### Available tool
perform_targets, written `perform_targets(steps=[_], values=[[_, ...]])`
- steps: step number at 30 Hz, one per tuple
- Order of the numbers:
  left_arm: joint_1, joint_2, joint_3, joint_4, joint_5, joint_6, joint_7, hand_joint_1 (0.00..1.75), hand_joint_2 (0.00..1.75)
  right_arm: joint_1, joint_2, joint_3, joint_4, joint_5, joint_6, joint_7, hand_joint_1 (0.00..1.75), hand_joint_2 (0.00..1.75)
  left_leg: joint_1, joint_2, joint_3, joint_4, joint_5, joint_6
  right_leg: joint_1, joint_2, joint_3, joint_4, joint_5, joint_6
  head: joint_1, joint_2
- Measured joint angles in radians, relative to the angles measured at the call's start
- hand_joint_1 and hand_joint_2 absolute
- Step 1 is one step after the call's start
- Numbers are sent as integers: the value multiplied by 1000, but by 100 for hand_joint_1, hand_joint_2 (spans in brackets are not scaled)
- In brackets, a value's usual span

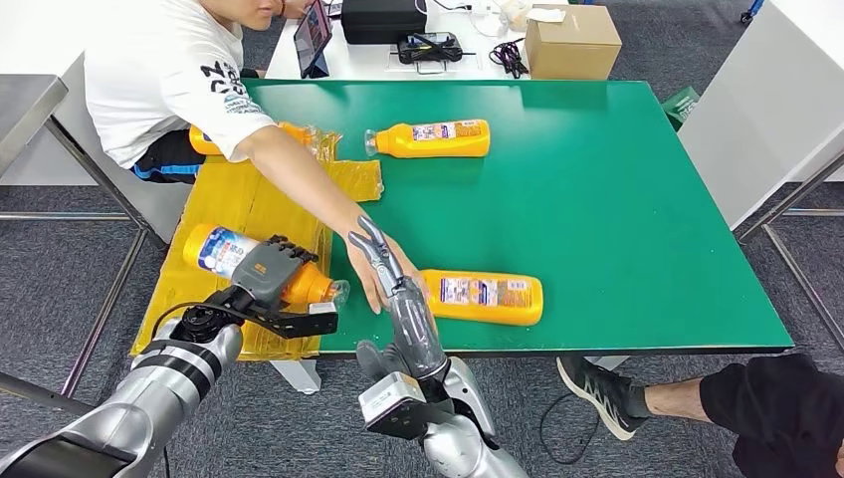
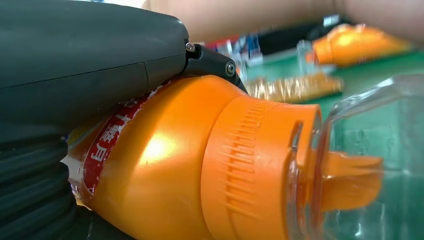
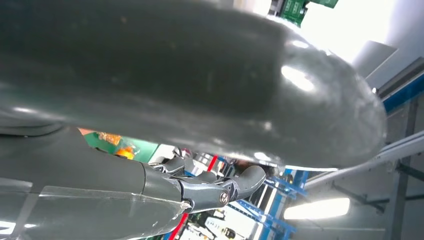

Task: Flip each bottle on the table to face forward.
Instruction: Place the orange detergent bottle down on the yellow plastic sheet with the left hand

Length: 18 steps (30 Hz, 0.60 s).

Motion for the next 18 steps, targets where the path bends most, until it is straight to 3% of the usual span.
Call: perform_targets(steps=[17,18], values=[[-57,8,-10,94,72,-191,2,175,175,-2,0,17,55,-2,21,5,0,0,0,0,2,0,0,0,0,0,3,0,0,0,0,0],[-60,8,-13,96,71,-195,6,151,175,-2,0,18,57,-3,23,6,0,0,0,0,2,0,0,0,0,0,3,0,0,0,0,0]])
